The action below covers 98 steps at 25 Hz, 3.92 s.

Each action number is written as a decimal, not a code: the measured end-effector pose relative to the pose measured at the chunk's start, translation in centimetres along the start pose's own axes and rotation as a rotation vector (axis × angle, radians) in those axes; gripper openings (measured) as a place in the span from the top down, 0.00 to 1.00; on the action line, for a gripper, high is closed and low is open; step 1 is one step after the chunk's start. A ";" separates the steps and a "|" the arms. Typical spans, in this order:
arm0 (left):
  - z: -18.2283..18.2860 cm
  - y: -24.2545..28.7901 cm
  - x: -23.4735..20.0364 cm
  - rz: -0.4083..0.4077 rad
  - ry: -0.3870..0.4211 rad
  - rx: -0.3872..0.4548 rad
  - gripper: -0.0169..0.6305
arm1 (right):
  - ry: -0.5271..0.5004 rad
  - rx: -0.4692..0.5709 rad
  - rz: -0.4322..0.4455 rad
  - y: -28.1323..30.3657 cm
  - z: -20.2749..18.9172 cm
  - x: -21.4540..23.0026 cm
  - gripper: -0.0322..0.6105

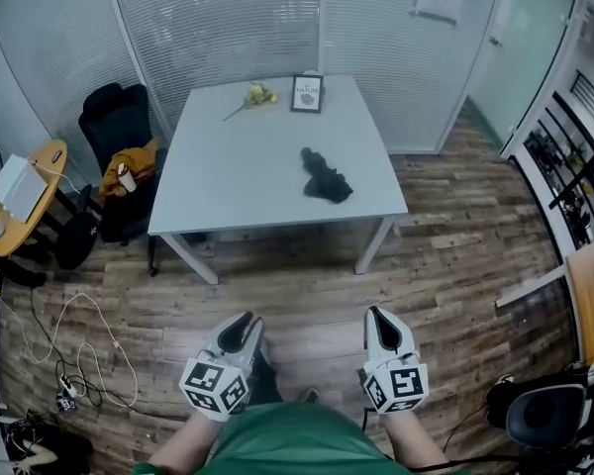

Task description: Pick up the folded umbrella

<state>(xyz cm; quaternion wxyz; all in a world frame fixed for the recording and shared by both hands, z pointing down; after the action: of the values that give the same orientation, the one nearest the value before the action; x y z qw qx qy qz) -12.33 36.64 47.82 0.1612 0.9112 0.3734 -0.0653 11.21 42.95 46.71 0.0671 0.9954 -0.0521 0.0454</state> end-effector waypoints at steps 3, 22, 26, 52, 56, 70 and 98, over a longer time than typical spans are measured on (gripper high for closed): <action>1.2 2.0 -1.4 0.005 0.022 0.008 0.83 | 0.001 0.001 -0.008 1.7 0.1 1.0 0.95; 16.4 18.8 -16.5 -0.070 0.300 0.226 0.83 | -0.093 0.017 -0.193 21.5 7.5 5.7 0.95; 18.8 20.4 -19.7 -0.055 0.366 0.292 0.83 | -0.100 0.004 -0.192 25.6 8.4 5.4 0.95; 24.7 34.7 -25.6 0.285 0.519 0.264 0.83 | -0.052 -0.066 0.156 50.2 9.2 14.1 0.94; 25.4 37.4 -24.8 0.307 0.496 0.254 0.83 | -0.036 -0.200 0.236 53.4 6.6 16.5 0.86; 23.5 40.4 -29.8 0.327 0.431 0.159 0.83 | -0.024 -0.734 0.282 60.5 -8.6 18.8 0.67; 21.6 35.8 -41.5 0.435 0.318 0.026 0.84 | -0.183 -1.198 0.162 65.3 -21.3 18.5 0.46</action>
<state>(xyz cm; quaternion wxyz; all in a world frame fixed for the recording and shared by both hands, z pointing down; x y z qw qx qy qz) -16.71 -22.08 46.20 0.0991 0.9708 0.1888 0.1100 20.64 -20.29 77.94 0.6068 0.7773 -0.1498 -0.0723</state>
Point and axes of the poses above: the fingertips, and each gripper's own axes: y forward along the fingers, x to its right, z out of its top, the point moved 2 cm from there along -y, backward along the fingers, and after that the axes turned 1 degree about z, right-handed, at the moved point
